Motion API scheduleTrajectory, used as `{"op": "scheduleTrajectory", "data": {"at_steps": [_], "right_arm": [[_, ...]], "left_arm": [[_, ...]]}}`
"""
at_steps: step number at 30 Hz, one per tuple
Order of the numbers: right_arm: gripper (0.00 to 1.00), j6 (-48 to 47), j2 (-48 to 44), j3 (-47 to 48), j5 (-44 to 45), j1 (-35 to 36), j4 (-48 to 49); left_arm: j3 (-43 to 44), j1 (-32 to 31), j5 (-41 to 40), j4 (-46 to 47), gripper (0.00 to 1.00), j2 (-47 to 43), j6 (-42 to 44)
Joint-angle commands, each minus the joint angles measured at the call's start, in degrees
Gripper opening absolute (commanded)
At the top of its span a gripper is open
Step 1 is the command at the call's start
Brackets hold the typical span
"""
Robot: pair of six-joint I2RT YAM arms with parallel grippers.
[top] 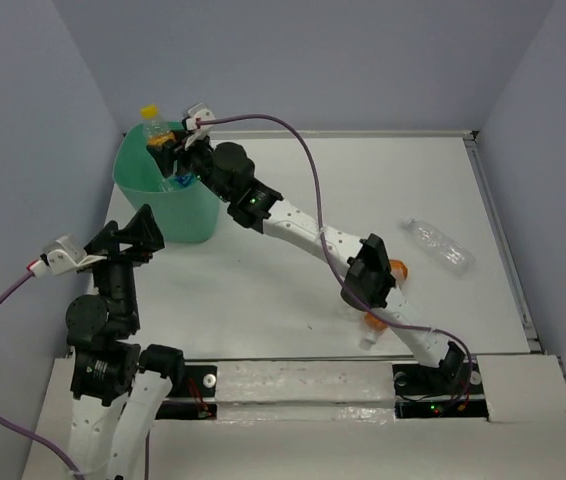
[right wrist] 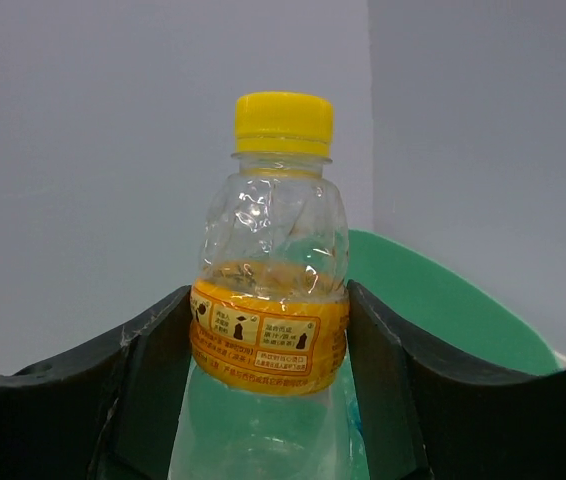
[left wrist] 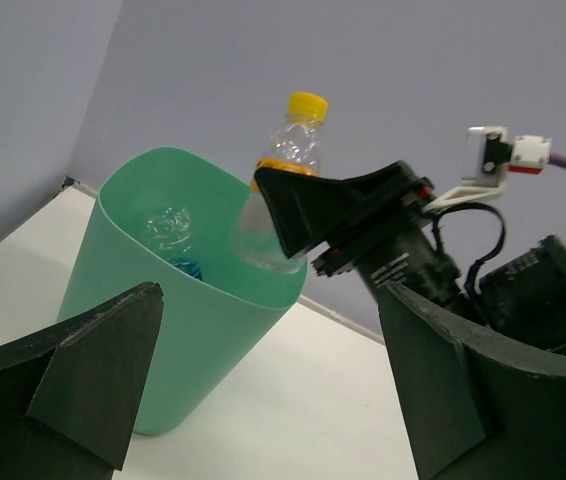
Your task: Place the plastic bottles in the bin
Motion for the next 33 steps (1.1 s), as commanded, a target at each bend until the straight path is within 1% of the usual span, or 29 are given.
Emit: {"op": "scheduleTrajectory", "data": {"at_steps": [1,2,4,8,10,11,12,13,14,15,16,17,18,19,20,21,22,23,24,25,26,28,30,33], "right_arm": [[0.74,1.45,2.91,3.63,-3.60,0.18,8.39],[0.88,1.10,2.91,3.90,-3.43,0.18,7.70],[0.95,0.49,1.26,2.85,-3.34,-0.35,7.69],[0.95,2.41,-3.67,-0.49,-3.60,-1.75,6.82],[0.95,4.51,-6.48,-2.85,-3.86,-3.33,3.74],[0.95,4.96,-11.28,-5.39,-3.95,-3.94,3.13],[0.94,5.58,-14.46,-13.07,-3.95,-5.60,3.12],[0.93,6.19,-17.88,-17.67,-4.13,-6.58,3.03],[0.92,6.46,-25.49,-22.59,-4.30,-7.72,2.77],[0.91,6.37,-29.39,-32.56,-4.30,-10.34,2.51],[0.91,5.94,-33.00,-36.92,-4.04,-12.02,1.11],[0.91,5.41,-39.30,-40.71,-3.00,-13.78,-3.51],[0.91,4.71,-42.15,-47.53,-1.77,-18.06,-6.34],[0.90,4.44,-44.79,-50.91,0.51,-20.71,-9.24],[0.89,4.53,-47.16,-53.99,0.62,-23.69,-11.97],[0.88,5.49,-49.19,-56.63,0.53,-27.03,-19.83],[0.87,7.24,-53.03,-59.18,0.27,-30.46,-23.30],[0.86,10.56,-55.42,-66.25,-0.86,-36.41,-25.42],[0.86,11.55,-59.97,-70.24,-0.96,-38.64,-26.58],[0.86,11.73,-61.84,-73.76,0.34,-40.23,-26.67],[0.87,11.65,-63.17,-77.97,4.01,-42.51,-28.07],[0.91,9.90,-63.62,-77.93,8.24,-43.93,-32.19],[0.94,8.93,-61.52,-75.57,13.51,-45.33,-38.24],[0.97,7.17,-57.05,-73.19,17.74,-46.48,-45.45]], "left_arm": [[0.01,-0.23,-0.95,2.05,0.99,-1.18,-0.16],[-0.08,-0.23,-0.96,2.05,0.99,-1.27,-0.16],[0.00,-0.23,-0.87,1.96,0.99,-1.36,-0.24],[-0.34,-0.23,0.27,2.23,0.99,-1.44,-0.33],[-0.52,-0.23,0.89,2.14,0.99,-1.36,-0.07],[-0.61,-0.32,1.06,2.14,0.99,-1.36,-0.07],[-0.61,-0.32,1.41,2.05,0.99,-1.44,0.02],[-0.70,-0.41,1.59,2.05,0.99,-1.53,0.02],[-0.78,-0.76,2.29,2.14,0.99,-1.71,0.19],[-0.87,-0.93,2.82,2.57,0.99,-1.79,0.28],[-0.96,-1.11,3.35,2.75,0.99,-1.88,0.46],[-1.14,-1.37,4.31,2.93,0.99,-2.23,0.63],[-1.14,-1.90,4.75,3.19,0.99,-2.41,0.64],[-1.22,-2.25,5.19,3.37,0.99,-2.67,0.81],[-1.14,-2.60,5.37,3.37,0.99,-2.85,0.90],[-1.14,-3.04,5.98,3.46,0.99,-3.29,1.07],[-1.05,-3.39,6.25,3.46,0.99,-3.29,1.16],[-0.96,-4.09,6.60,3.46,0.99,-3.38,1.25],[-0.87,-5.14,6.95,3.54,0.99,-3.55,1.34],[-0.79,-5.68,6.87,3.46,0.99,-3.55,1.51],[-0.79,-6.46,6.87,3.54,0.99,-3.64,1.69],[-0.61,-8.13,6.43,3.28,0.99,-3.64,2.30],[-0.43,-10.59,5.64,3.19,0.99,-3.55,3.00],[-0.35,-13.31,3.97,2.76,0.99,-4.16,3.80]]}}
